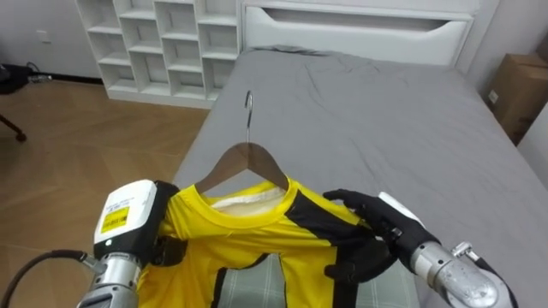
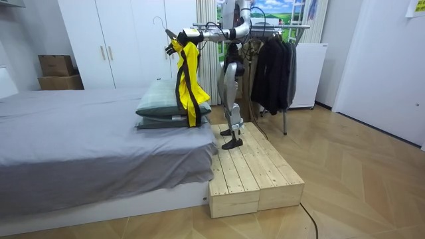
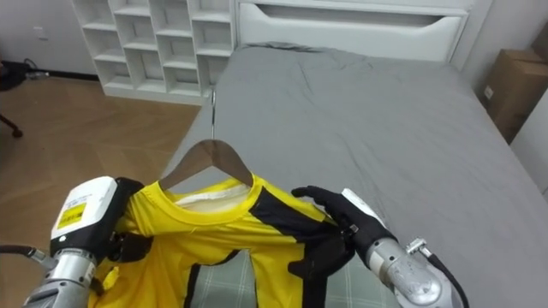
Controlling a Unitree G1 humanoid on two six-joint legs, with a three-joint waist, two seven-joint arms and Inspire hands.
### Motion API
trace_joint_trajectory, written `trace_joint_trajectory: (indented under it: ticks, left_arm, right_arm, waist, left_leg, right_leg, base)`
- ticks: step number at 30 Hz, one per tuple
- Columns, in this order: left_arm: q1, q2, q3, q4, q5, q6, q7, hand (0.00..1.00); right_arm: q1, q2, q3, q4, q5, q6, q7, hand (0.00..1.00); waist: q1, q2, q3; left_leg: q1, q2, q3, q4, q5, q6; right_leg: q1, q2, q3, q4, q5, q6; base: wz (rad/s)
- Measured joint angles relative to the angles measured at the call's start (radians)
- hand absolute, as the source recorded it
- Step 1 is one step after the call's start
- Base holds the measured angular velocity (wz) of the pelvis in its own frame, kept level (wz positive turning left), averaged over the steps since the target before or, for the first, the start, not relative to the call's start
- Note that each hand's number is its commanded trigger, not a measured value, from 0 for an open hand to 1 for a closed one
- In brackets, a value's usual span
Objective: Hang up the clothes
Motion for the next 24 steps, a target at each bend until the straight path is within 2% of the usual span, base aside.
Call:
trace_joint_trajectory:
  ticks: [5, 12, 15, 24]
  left_arm:
    - [0.0, -0.014, -0.004, 0.0, 0.001, 0.011, 0.0, 1.0]
    - [0.0, -0.034, -0.018, 0.0, 0.008, 0.036, 0.0, 1.0]
    - [0.0, -0.035, -0.041, 0.0, 0.008, 0.051, 0.0, 1.0]
    - [0.0, -0.04, -0.095, 0.0, -0.001, 0.062, -0.001, 1.0]
  right_arm:
    - [-0.044, 0.015, 0.0, 0.08, 0.011, 0.0, -0.032, 0.0]
    - [-0.048, 0.016, 0.0, 0.103, 0.024, 0.001, -0.071, 0.0]
    - [-0.048, 0.017, 0.0, 0.103, 0.023, 0.002, -0.089, 0.0]
    - [-0.048, 0.018, 0.023, 0.103, -0.033, 0.014, -0.157, 0.0]
  waist:
    - [-0.001, 0.009, 0.001]
    - [0.001, 0.009, 0.0008]
    - [0.0, 0.009, 0.0006]
    - [-0.004, 0.007, -0.0008]
  left_leg:
    - [-0.001, -0.001, -0.004, 0.001, 0.0, 0.0]
    - [-0.002, -0.002, -0.009, 0.0, 0.0, 0.0]
    - [-0.003, -0.002, -0.009, 0.001, 0.0, 0.0]
    - [-0.003, -0.002, -0.011, 0.002, 0.0, 0.0]
  right_leg:
    - [0.001, 0.001, -0.004, 0.0, 0.0, 0.0]
    - [0.001, 0.0, -0.004, -0.001, 0.0, 0.0]
    - [0.002, 0.0, -0.004, 0.0, 0.0, 0.0]
    - [0.002, -0.001, -0.012, 0.001, 0.0, 0.0]
  base:
    - [0.02]
    - [0.0]
    - [0.0]
    - [0.0]
